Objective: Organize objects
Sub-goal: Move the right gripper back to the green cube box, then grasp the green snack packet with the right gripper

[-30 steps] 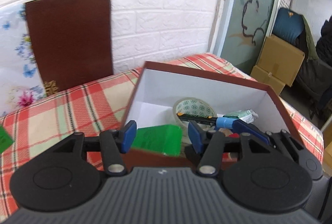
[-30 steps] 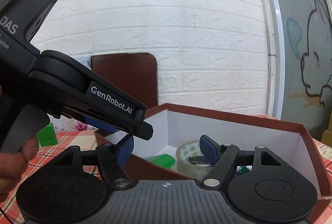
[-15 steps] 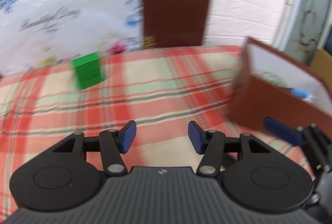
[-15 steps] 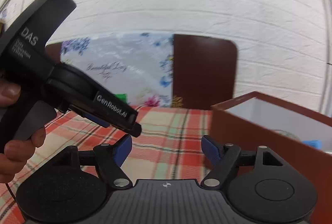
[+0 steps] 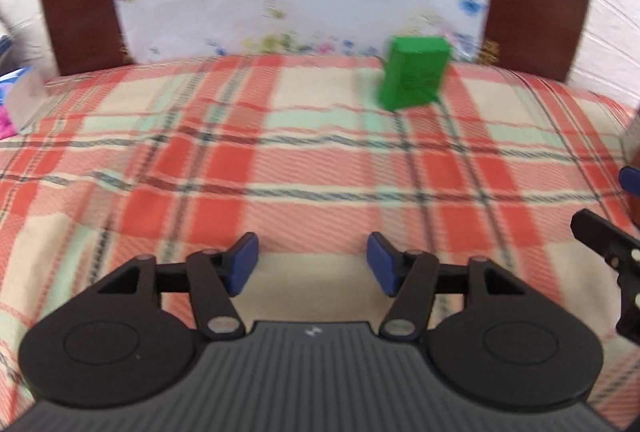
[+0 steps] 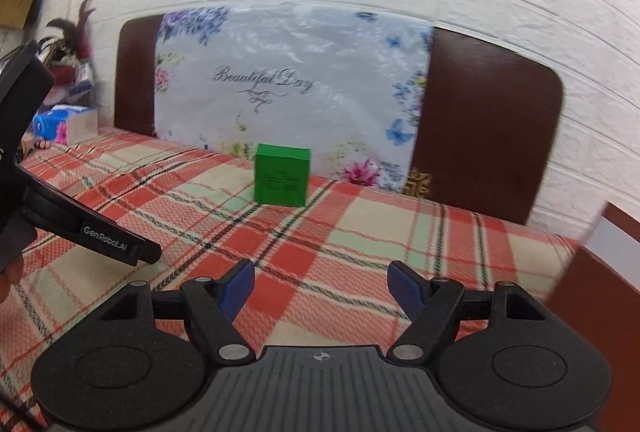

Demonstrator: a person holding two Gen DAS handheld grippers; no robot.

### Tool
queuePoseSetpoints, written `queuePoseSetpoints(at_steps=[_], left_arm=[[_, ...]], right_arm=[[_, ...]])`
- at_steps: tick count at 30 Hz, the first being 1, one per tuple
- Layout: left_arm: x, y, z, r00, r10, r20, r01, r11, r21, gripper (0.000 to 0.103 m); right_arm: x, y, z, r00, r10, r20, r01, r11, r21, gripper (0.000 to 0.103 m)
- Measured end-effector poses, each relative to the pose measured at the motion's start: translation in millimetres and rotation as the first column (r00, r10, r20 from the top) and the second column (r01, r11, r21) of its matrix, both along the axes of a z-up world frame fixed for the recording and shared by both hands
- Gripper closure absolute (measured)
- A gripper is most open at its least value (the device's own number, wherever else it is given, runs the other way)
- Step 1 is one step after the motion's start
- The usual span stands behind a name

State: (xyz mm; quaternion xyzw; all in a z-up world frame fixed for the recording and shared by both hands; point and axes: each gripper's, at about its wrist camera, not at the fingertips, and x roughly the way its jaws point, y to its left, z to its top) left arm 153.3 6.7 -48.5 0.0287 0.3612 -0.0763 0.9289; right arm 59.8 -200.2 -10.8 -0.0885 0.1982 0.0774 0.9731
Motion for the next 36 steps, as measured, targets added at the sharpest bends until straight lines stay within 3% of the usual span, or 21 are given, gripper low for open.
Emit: queuePoseSetpoints(at_steps=[3, 6, 9, 17, 19, 21, 26, 31, 36], left_arm=[[7.2, 19.8, -4.6, 0.999, 0.037, 0.034, -0.037, 0.999, -0.002, 0.032], [11.0, 38.9, -13.7, 0.991, 0.090, 0.103, -0.089, 0.996, -0.008, 0.021], [12.2, 56.1, -15.4, 0.982, 0.129, 0.138, -0.115, 0.988, -0.105, 0.023], [10.4, 64.1, -16.5, 0.976, 0.144, 0.166, -0.113, 0.977, -0.178, 0.024], [10.2, 65.0, -17.6, 0.975, 0.145, 0.169, -0.113, 0.976, -0.188, 0.024], [10.3, 65.8, -17.7, 0.975, 0.146, 0.170, -0.112, 0.974, -0.195, 0.024], [10.3, 67.1, -18.0, 0.974, 0.147, 0.171, -0.112, 0.974, -0.199, 0.023], [9.9, 66.1, -17.4, 0.975, 0.145, 0.169, -0.111, 0.975, -0.192, 0.023], [12.6, 58.2, -14.1, 0.982, 0.118, 0.147, -0.097, 0.985, -0.142, 0.021]], right_arm=[[22.2, 13.4, -2.1, 0.999, 0.041, -0.018, -0.041, 0.999, -0.004, 0.034], [47.7, 23.6, -1.4, 0.997, 0.055, -0.045, -0.054, 0.998, 0.022, 0.033], [72.6, 32.4, 8.2, 0.997, 0.064, -0.036, -0.062, 0.997, 0.049, 0.033], [150.2, 54.5, 19.7, 0.999, 0.031, -0.044, -0.027, 0.997, 0.078, 0.020], [164.5, 56.8, 15.0, 0.997, 0.027, -0.073, -0.021, 0.997, 0.078, 0.027], [170.9, 58.1, 9.4, 0.993, 0.038, -0.112, -0.031, 0.997, 0.065, 0.045], [129.2, 43.0, 10.9, 0.994, 0.046, -0.100, -0.037, 0.995, 0.088, 0.045], [43.0, 11.2, 1.2, 0.991, 0.034, -0.126, -0.015, 0.990, 0.143, 0.044], [-48.6, -19.0, -18.1, 0.984, -0.029, -0.174, 0.051, 0.991, 0.125, 0.043]])
